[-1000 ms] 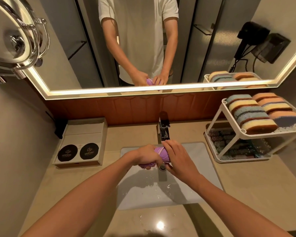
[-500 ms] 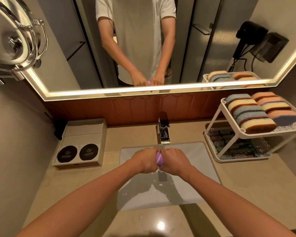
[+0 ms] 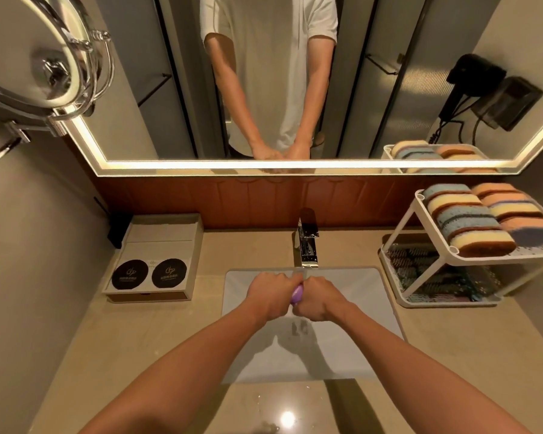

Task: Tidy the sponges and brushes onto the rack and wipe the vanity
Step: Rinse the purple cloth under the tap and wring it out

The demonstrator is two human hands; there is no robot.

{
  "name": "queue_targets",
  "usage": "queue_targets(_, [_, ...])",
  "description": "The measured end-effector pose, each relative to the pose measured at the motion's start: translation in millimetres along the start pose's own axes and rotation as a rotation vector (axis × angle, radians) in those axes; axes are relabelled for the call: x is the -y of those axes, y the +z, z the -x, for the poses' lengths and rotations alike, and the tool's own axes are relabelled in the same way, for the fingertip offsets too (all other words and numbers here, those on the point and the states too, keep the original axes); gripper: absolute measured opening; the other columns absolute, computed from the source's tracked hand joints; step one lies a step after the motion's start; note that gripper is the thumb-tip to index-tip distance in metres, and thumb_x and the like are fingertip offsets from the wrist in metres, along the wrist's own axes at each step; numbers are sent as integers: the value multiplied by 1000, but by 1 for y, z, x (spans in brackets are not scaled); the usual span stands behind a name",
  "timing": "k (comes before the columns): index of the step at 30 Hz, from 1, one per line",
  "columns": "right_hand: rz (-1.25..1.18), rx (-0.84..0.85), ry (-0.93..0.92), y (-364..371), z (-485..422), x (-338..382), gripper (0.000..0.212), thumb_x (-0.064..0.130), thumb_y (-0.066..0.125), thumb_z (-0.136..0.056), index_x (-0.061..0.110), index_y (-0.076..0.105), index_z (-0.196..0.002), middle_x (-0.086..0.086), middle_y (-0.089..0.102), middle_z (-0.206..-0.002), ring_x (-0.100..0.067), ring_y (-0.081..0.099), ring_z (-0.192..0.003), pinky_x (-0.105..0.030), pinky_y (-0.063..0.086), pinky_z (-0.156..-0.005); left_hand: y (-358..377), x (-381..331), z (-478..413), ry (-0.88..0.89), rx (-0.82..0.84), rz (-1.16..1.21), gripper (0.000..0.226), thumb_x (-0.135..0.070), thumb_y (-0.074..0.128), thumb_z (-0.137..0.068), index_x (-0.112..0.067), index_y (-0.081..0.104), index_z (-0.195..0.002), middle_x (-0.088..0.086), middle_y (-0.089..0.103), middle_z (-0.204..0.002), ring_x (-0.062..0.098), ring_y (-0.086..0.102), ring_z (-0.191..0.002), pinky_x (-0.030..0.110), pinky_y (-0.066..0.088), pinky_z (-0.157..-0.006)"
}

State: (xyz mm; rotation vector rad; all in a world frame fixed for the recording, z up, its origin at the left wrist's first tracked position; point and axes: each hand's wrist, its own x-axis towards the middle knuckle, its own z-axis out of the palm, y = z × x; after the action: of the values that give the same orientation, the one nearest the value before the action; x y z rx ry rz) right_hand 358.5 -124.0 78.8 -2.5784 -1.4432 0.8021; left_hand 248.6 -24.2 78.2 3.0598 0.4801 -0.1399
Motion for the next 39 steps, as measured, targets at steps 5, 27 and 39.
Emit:
queue_targets(5, [-34, -233, -110, 12, 6, -15, 80, 33, 80, -74, 27, 42, -144, -5, 57, -133, -27, 63, -109, -40, 57, -81, 3, -2, 3, -365, 163, 702, 28, -20, 71, -71, -25, 66, -98, 2, 70, -86, 24, 65, -71, 29, 49, -61])
queue_targets(27, [334, -231, -130, -6, 15, 3, 31, 32, 63, -85, 19, 63, -113, -8, 72, -108, -33, 67, -97, -34, 48, -75, -29, -4, 11, -157, 204, 282, 38, -22, 65, -84, -18, 54, -120, 9, 69, -113, 32, 65, -100, 34, 45, -71])
queue_targets(39, [259, -122, -60, 2, 10, 8, 26, 30, 65, -86, 16, 64, -108, -10, 71, -104, -32, 67, -94, -36, 52, -76, 0, -7, 13, -187, 83, 221, 56, -28, 69, -85, -19, 38, -131, 12, 69, -110, 35, 66, -94, 37, 46, -73])
